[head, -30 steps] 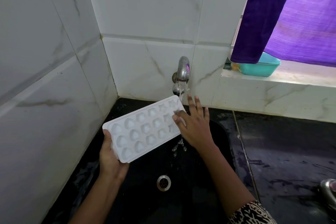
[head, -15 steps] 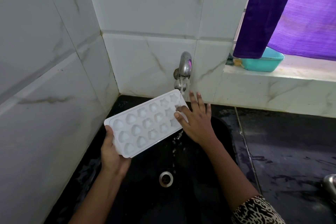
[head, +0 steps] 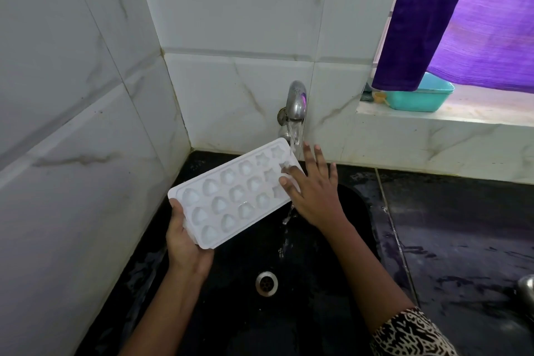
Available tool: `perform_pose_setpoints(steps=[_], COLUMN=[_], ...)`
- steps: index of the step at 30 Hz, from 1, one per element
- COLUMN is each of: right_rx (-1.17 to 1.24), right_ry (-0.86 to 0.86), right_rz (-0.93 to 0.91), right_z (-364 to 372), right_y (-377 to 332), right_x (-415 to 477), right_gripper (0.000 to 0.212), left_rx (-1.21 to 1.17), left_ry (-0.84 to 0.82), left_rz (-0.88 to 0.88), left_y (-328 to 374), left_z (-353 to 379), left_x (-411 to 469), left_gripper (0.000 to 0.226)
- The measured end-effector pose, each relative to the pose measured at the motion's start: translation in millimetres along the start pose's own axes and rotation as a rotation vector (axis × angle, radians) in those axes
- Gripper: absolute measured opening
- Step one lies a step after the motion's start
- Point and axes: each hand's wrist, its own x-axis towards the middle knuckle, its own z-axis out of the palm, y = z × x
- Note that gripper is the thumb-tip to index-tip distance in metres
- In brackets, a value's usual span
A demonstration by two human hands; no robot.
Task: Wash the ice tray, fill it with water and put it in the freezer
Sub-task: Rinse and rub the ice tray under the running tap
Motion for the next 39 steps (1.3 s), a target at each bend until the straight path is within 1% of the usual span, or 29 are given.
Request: perform_pose_setpoints(steps=[1,4,6,8,10,12,14,16,18,20,22,24,27,28,30,32,33,34,37,39], right_rx=[-0.024,-0.041,-0.003,0.003,-0.049,-0.029,0.028,0.02,-0.031,-0.025,0.013,0.009,-0.035,0.012,0.205,0.407,0.449,0.455,0.391,0.33], right_ry=[0.02,0.041,0.023,0.042,0.069,0.037,0.002,0.03,0.073,0.053,0.012,0.028,0.031,0.001,-0.051,-0.036,-0.002,0.04,0.144,0.161], right_rz=[0.001,-0.044,-0.044,-0.006,-0.009,-0.023,0.0,0.022,0.003,-0.025,-0.015,0.008,-0.025,-0.029,0.012,0.08,0.096,0.095,0.052,-0.012], right_z=[-1,-1,-2,-5,-3,0,-2,-6,-5,-1,-1,-2,0,1,-3,-12,-15,-18,-18,-15], right_y=[0,-7,-6,-3,-9,-13,-7,-2,-6,-11,-7,-4,-15,-17,-15,-8,-4,0,5,5], right_x=[0,-1,0,1,-1,-4,-2,1,1,-1,-1,-1,-4,-5,-3,-3,-4,-6,-9,-9], right_gripper=[0.046,0.053,0.049,0.043,0.048,0.053,0.047,0.042,0.046,0.05,0.047,0.044,0.051,0.053,0.048,0.05,0.052,0.048,0.027,0.024], left_rx=[-0.006,-0.022,0.003,0.014,-0.017,-0.029,-0.006,0.012,0.002,-0.004,0.022,0.048,0.026,0.033,0.049,0.034,0.017,-0.001,-0.026,-0.02], left_ry=[-0.001,0.0,-0.011,-0.017,-0.007,0.006,0.003,-0.005,0.008,0.022,0.024,0.018,0.039,0.045,0.055,0.06,0.064,0.068,0.061,0.057], left_rz=[-0.002,0.008,0.024,0.026,0.017,0.027,0.043,0.034,0.012,0.023,0.056,0.055,0.039,0.047,0.064,0.07,0.071,0.068,0.049,0.038], left_y=[-1,-2,0,-1,-4,-2,0,-2,-6,-3,1,1,-4,-3,2,6,7,8,8,6], left_z=[0,-1,0,0,1,2,2,1,2,2,-1,-4,-4,-4,-4,-7,-9,-9,-4,1], left_x=[0,-1,-1,-2,-3,0,1,-1,-3,0,1,0,-2,-1,1,2,3,3,4,5], left_gripper=[0.056,0.055,0.054,0.053,0.054,0.053,0.052,0.054,0.058,0.057,0.054,0.055,0.057,0.055,0.054,0.056,0.056,0.056,0.055,0.057])
